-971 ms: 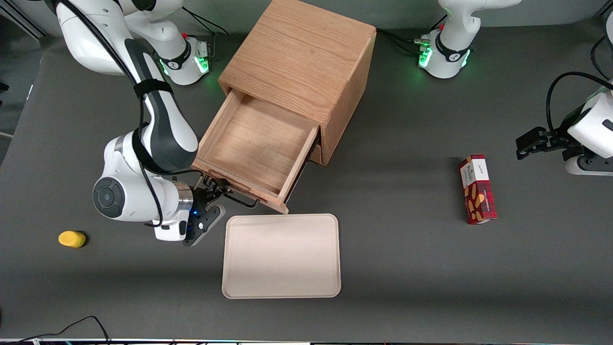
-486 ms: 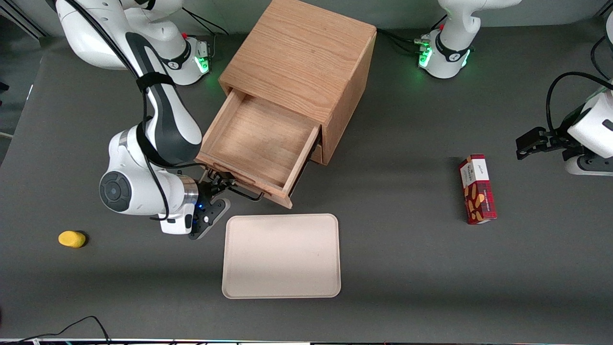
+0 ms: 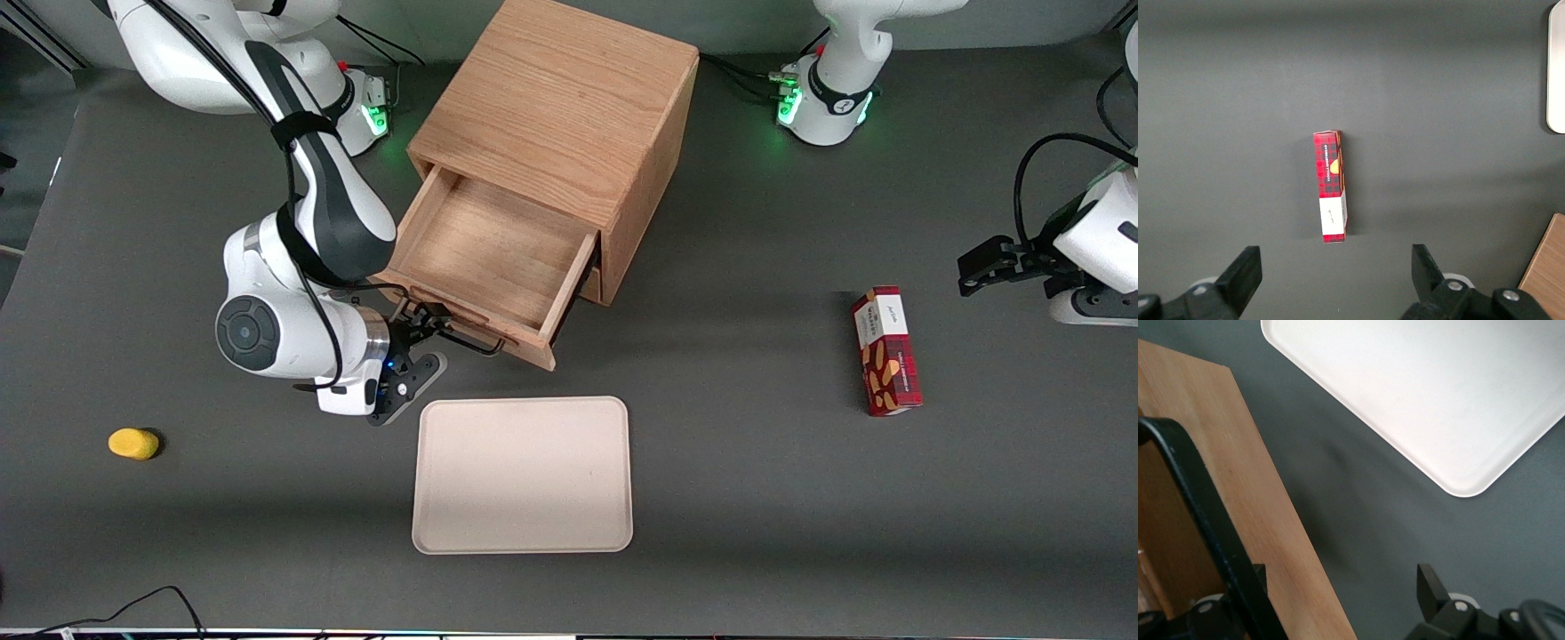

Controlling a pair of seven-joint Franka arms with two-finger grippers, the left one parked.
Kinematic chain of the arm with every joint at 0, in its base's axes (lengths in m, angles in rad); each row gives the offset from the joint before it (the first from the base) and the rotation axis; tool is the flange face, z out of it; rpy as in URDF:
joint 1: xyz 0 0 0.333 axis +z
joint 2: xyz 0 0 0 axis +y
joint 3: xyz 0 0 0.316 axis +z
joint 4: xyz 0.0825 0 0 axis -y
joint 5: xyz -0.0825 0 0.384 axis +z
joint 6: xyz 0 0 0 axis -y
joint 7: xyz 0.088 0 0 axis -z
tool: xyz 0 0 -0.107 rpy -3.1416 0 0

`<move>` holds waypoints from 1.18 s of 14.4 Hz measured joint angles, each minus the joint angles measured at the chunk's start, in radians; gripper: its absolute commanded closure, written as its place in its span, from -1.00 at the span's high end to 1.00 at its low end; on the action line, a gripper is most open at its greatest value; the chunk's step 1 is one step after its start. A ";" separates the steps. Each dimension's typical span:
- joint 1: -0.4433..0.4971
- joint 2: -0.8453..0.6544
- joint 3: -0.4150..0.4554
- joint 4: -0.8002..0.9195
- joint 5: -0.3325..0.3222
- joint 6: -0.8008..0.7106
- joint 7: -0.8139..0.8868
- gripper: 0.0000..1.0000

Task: Close top drawer
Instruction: 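Push the drawer front with the right gripper into the cabinet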

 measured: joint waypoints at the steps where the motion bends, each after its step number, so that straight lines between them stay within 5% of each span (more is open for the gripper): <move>1: -0.001 -0.002 0.003 -0.002 0.000 0.000 0.005 1.00; 17: -0.025 -0.067 0.141 -0.099 -0.043 -0.011 0.211 1.00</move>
